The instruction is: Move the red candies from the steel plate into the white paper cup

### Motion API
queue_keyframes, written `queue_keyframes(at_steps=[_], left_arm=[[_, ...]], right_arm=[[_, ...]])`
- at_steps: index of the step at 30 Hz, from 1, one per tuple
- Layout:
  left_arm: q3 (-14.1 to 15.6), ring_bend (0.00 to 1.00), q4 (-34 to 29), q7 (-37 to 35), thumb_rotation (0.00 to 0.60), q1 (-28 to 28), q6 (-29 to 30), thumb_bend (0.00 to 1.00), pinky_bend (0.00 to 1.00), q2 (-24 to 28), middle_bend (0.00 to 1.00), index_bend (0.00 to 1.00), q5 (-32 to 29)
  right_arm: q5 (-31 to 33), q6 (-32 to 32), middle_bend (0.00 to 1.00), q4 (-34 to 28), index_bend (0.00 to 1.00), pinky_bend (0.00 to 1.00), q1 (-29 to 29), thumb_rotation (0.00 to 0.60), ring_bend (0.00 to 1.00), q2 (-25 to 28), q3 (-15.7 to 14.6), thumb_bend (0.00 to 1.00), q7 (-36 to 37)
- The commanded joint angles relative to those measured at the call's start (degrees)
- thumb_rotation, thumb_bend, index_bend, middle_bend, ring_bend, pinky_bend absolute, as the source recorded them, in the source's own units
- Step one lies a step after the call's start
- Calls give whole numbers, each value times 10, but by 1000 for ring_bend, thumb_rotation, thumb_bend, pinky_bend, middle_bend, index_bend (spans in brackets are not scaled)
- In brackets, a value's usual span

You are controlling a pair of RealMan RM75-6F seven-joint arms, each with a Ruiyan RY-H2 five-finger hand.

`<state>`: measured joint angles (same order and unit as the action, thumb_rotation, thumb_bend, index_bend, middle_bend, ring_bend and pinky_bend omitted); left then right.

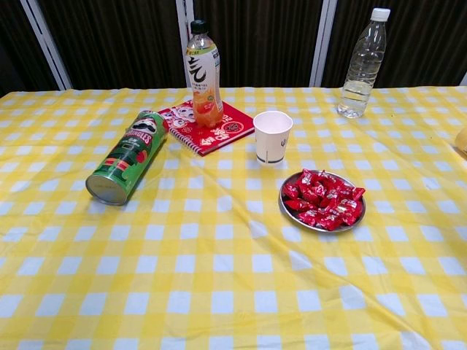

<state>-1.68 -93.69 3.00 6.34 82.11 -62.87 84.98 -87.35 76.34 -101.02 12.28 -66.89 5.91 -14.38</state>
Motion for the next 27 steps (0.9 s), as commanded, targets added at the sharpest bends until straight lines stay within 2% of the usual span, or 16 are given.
queue_keyframes(at_steps=[1, 6, 13, 17, 20, 27], left_arm=[[0, 0, 0, -1, 600, 1, -1, 18, 0, 1, 0, 0, 0], [-1, 0, -2, -5, 600, 2, -6, 18, 0, 3, 0, 0, -6], [-2, 0, -4, -16, 600, 4, -15, 18, 0, 9, 0, 0, -11], [-2, 0, -7, -19, 600, 6, -20, 18, 0, 11, 0, 0, -15], [-1, 0, -8, -20, 600, 8, -23, 18, 0, 12, 0, 0, -15], [-1, 0, -8, -20, 600, 10, -29, 18, 0, 13, 0, 0, -18]], right_arm=[[49, -73, 549, -29, 59, 792, 57, 600, 691, -27, 32, 355, -65], [170, -148, 597, -40, 72, 821, 124, 600, 733, -79, 68, 354, -178], [311, -166, 651, -22, 133, 841, 190, 600, 781, -151, 91, 354, -283], [353, -160, 749, -1, 221, 890, 215, 600, 859, -182, 96, 355, -305], [375, -157, 796, 19, 239, 918, 229, 600, 895, -203, 96, 355, -311], [403, -164, 815, 46, 259, 929, 251, 600, 910, -229, 94, 355, -304]])
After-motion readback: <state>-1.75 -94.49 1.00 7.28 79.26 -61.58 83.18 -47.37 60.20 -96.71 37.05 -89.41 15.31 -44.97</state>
